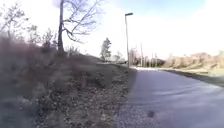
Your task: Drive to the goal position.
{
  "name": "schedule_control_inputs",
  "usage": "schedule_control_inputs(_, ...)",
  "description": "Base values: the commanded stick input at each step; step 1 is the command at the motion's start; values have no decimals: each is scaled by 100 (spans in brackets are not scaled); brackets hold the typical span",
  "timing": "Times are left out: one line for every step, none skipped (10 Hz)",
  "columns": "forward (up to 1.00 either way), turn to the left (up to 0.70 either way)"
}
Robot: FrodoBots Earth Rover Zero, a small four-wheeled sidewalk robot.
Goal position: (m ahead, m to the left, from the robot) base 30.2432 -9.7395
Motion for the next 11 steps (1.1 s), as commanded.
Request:
schedule_control_inputs(6,-11)
schedule_control_inputs(7,-14)
schedule_control_inputs(62,-54)
schedule_control_inputs(100,-40)
schedule_control_inputs(90,-44)
schedule_control_inputs(59,-56)
schedule_control_inputs(21,-84)
schedule_control_inputs(0,-100)
schedule_control_inputs(0,-100)
schedule_control_inputs(0,-100)
schedule_control_inputs(0,-100)
